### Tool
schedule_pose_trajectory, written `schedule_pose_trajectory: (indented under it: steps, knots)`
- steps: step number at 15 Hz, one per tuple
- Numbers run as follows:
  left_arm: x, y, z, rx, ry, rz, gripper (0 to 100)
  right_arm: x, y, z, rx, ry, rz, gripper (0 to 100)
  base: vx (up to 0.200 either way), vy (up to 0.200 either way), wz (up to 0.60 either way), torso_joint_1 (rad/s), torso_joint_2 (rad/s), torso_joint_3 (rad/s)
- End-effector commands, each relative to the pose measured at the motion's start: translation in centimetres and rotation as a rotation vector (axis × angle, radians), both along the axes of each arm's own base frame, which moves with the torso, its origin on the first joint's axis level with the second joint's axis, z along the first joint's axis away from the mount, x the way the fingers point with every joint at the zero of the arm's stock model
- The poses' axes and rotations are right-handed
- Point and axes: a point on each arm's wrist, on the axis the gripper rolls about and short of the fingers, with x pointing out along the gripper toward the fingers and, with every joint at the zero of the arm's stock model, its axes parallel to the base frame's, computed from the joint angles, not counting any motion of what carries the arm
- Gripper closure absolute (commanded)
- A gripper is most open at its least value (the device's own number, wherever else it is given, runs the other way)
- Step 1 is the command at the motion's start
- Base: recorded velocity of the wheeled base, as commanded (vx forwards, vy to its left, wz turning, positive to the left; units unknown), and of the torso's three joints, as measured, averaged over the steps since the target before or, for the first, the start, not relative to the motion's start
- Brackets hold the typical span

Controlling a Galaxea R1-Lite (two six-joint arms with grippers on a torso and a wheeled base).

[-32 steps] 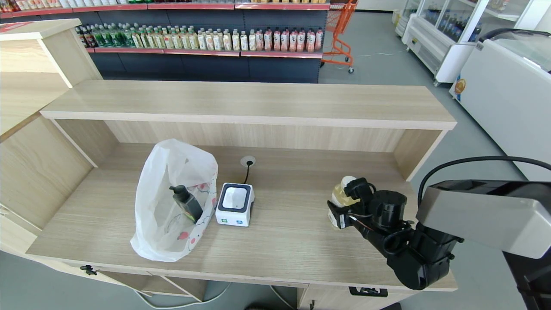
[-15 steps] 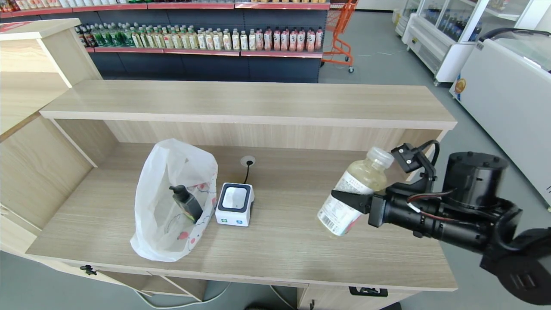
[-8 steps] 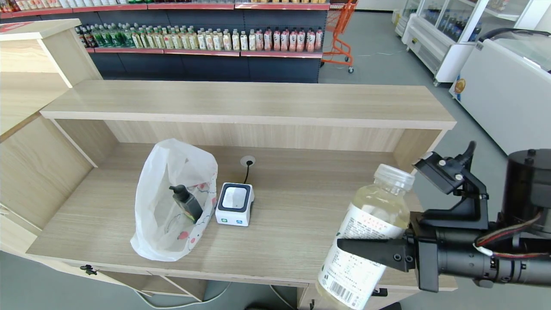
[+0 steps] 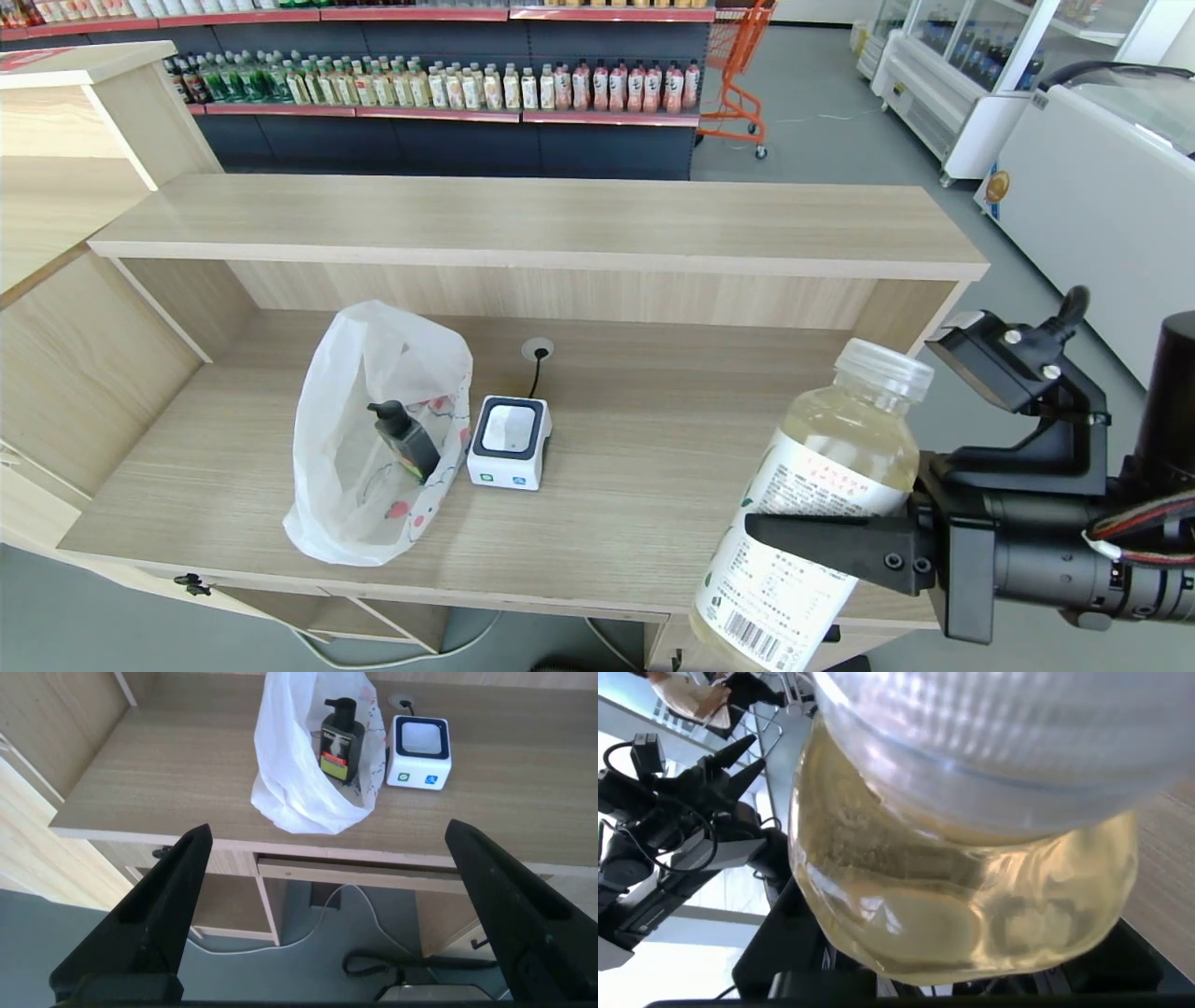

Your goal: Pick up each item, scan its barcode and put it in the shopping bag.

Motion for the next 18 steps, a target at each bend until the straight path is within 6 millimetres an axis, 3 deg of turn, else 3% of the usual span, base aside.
schedule_pose_trajectory:
  steps: [1,13,16,18]
  knots:
    - [0.0,0.0,0.0,0.000,0.000,0.000,0,0.1,-0.2,0.0,-0.001,0.000,-0.009,100,0.000,0.000,0.00,0.000,0.00,0.000]
    - [0.0,0.0,0.0,0.000,0.000,0.000,0,0.3,-0.3,0.0,-0.014,-0.035,-0.018,100,0.000,0.000,0.00,0.000,0.00,0.000]
    - [0.0,0.0,0.0,0.000,0.000,0.000,0,3.7,-5.3,-1.0,-0.380,-0.535,-0.200,100,0.000,0.000,0.00,0.000,0.00,0.000]
    - [0.0,0.0,0.0,0.000,0.000,-0.001,0,4.6,-7.4,-0.7,-0.502,-0.687,-0.265,100,0.000,0.000,0.00,0.000,0.00,0.000]
